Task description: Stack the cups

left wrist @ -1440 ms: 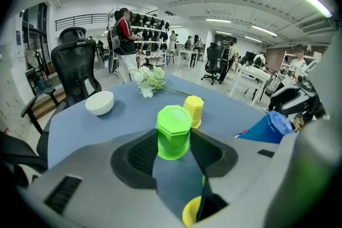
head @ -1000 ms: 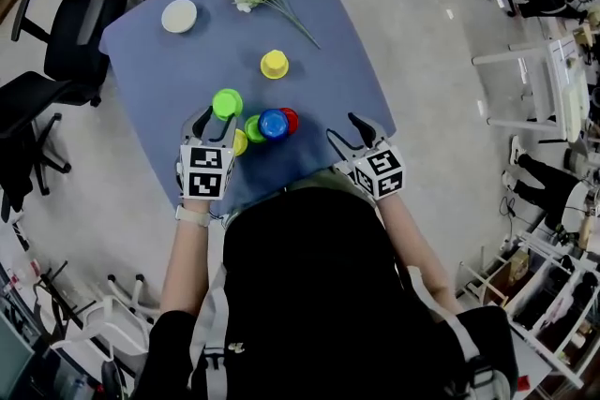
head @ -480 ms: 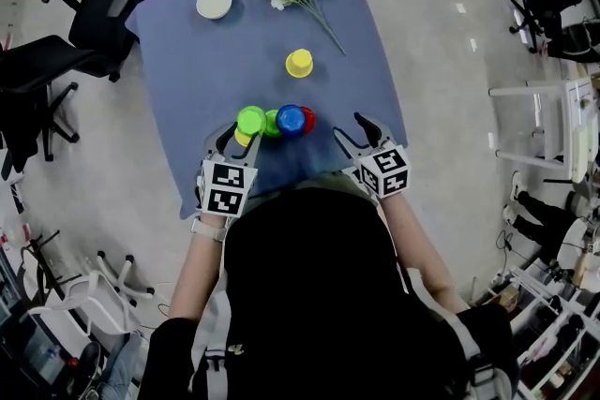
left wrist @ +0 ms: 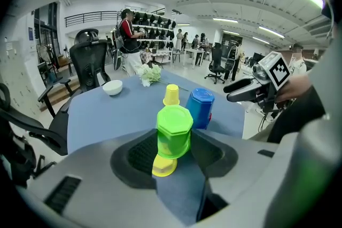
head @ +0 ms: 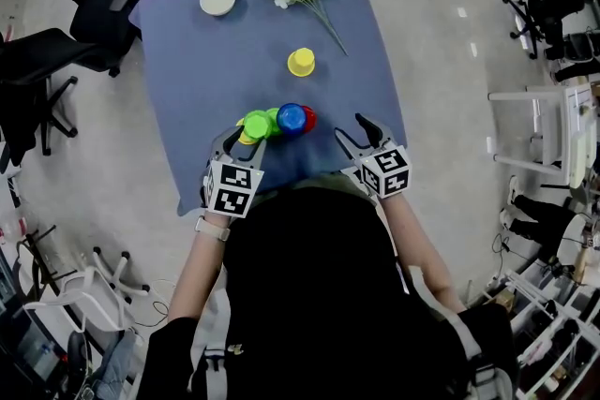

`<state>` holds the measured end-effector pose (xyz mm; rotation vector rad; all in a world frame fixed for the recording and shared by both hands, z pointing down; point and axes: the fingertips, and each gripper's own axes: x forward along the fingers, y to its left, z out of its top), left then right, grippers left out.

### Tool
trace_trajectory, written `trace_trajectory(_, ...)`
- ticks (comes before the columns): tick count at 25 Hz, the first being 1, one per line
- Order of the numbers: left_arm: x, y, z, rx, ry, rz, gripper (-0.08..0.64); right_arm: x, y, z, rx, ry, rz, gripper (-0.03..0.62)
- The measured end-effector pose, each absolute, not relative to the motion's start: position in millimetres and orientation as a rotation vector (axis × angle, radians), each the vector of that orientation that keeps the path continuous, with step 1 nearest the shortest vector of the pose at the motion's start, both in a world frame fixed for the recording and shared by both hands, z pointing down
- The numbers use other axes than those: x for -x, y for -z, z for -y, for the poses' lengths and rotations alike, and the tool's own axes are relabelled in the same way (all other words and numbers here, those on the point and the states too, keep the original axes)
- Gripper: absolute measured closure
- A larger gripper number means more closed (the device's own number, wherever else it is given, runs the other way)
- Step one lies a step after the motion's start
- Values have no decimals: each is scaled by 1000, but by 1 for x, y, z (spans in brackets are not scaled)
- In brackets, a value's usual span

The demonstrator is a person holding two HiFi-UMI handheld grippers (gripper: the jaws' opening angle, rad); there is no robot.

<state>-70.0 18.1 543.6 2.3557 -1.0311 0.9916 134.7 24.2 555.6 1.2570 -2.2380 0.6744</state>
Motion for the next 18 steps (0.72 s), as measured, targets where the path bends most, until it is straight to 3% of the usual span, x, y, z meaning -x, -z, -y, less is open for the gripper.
trace_trajectory(18,82,-540,-30,-2277,-974,1135,362,-120,-556,16,-1147,-632,2306,325)
